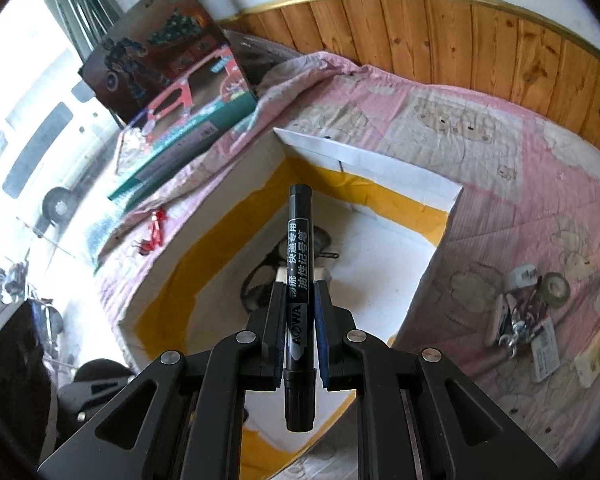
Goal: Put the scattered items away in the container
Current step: 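Open both grippers to drop the vial and marker into the box, then move both open grippers away from the box toward the remaining items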
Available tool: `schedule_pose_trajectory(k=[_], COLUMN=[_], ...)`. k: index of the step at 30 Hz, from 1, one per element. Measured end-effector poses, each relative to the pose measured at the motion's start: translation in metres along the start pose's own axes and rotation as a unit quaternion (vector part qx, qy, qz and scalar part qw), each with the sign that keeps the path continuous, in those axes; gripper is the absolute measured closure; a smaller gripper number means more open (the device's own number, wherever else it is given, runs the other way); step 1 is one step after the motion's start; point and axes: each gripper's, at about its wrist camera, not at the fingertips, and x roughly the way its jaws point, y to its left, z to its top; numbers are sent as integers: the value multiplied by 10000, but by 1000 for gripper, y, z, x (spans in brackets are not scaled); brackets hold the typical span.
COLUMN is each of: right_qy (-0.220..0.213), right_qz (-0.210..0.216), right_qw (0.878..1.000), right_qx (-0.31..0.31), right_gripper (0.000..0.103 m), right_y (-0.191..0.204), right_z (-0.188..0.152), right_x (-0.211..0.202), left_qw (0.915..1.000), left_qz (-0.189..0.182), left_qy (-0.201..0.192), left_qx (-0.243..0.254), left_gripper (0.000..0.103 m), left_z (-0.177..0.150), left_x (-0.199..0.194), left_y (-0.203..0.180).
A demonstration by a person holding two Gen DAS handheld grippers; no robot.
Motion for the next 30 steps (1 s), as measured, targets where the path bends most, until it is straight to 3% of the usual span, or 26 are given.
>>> schedule_pose_trajectory(k=[11, 15, 30], right_qy=[259, 262, 354], right_qz=[-551, -732, -460], right_qw=[9979, 9969, 9977], right_qx=[-214, -114, -338], right_gripper=[87, 76, 76], right_y=[-12, -23, 5], right_z=[16, 18, 5], right_x=[38, 46, 34], left_qw=[9994, 9988, 9986], left_qz=[109, 185, 278], left_qy=[321, 341, 275], left_qx=[-63, -313, -346], left_gripper=[83, 67, 67], left_z=[-2, 2, -9], left_x=[22, 23, 2], left_y=[6, 19, 30])
